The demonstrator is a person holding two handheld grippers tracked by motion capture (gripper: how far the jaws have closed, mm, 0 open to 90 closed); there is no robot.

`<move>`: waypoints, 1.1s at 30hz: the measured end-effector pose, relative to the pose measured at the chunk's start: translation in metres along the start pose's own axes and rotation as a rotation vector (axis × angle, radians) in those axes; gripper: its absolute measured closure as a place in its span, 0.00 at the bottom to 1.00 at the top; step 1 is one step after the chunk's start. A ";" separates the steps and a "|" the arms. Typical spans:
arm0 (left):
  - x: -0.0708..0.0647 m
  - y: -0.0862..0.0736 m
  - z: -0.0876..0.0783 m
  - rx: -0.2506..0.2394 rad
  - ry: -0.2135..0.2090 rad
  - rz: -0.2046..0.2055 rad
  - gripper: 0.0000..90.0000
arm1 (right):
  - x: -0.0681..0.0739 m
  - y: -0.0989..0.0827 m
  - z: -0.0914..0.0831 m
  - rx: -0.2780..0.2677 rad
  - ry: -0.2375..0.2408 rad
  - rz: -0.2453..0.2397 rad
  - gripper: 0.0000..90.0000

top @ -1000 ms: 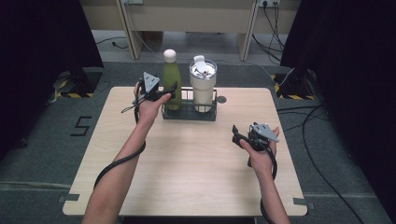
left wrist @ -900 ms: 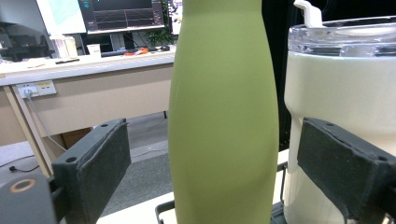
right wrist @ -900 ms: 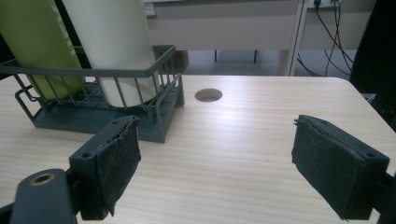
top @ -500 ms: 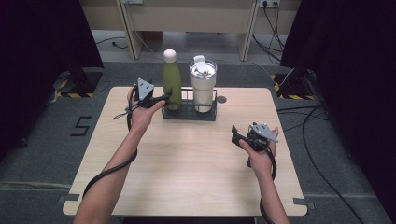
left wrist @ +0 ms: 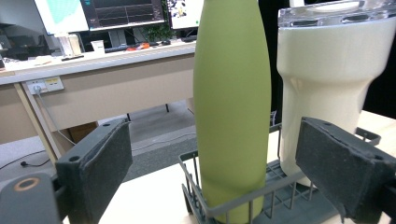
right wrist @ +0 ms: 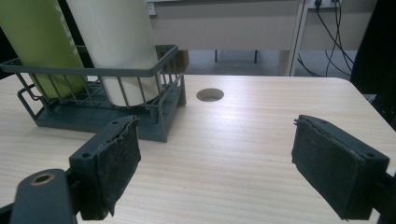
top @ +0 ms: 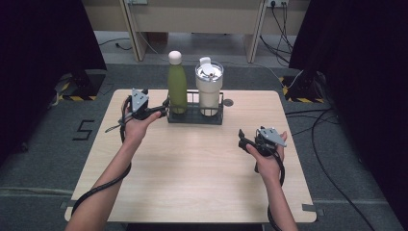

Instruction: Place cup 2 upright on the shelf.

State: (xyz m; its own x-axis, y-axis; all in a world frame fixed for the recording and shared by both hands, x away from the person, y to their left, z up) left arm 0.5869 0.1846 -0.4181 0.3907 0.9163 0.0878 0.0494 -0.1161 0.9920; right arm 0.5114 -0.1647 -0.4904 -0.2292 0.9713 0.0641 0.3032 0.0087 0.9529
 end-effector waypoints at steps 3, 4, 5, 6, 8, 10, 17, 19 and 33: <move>0.001 -0.003 -0.008 -0.001 -0.002 -0.005 0.11 | 0.000 0.000 -0.001 0.001 -0.001 0.002 0.17; 0.002 -0.004 -0.010 0.000 -0.002 -0.002 0.11 | 0.000 0.000 -0.001 0.000 -0.002 0.002 0.17; 0.002 -0.005 -0.013 0.000 -0.001 0.001 0.11 | 0.000 0.001 -0.001 -0.001 -0.002 0.002 0.17; 0.003 -0.007 -0.015 0.001 -0.001 0.002 0.11 | 0.000 0.001 -0.001 -0.002 -0.001 0.004 0.17; 0.004 -0.009 -0.020 0.001 0.002 0.003 0.11 | 0.000 0.001 -0.001 -0.002 -0.002 0.004 0.17; 0.006 -0.012 -0.025 0.002 0.003 0.004 0.11 | 0.000 0.001 -0.001 -0.002 -0.002 0.004 0.17; 0.007 -0.019 -0.043 -0.004 0.001 0.001 0.11 | -0.001 0.000 -0.001 0.001 -0.004 0.004 0.17; 0.008 -0.022 -0.048 -0.003 0.002 0.003 0.11 | -0.001 0.000 -0.001 0.002 -0.004 0.003 0.17; 0.011 -0.051 -0.075 0.013 0.011 0.001 0.11 | -0.001 -0.002 -0.001 0.007 -0.005 0.004 0.17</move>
State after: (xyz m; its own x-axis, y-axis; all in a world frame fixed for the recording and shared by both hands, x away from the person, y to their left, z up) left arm 0.5199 0.2287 -0.4606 0.3805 0.9204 0.0903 0.0613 -0.1225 0.9906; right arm 0.5100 -0.1658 -0.4917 -0.2229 0.9726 0.0666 0.3107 0.0061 0.9505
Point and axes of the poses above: each handheld gripper's, and its own axes: z roughly forward along the jaws, y roughly out of its top, x roughly to its left, the point moved 9 cm from there along z, roughly forward along the jaws, and after that the axes turned 1 degree about x, right-handed, at the moved point
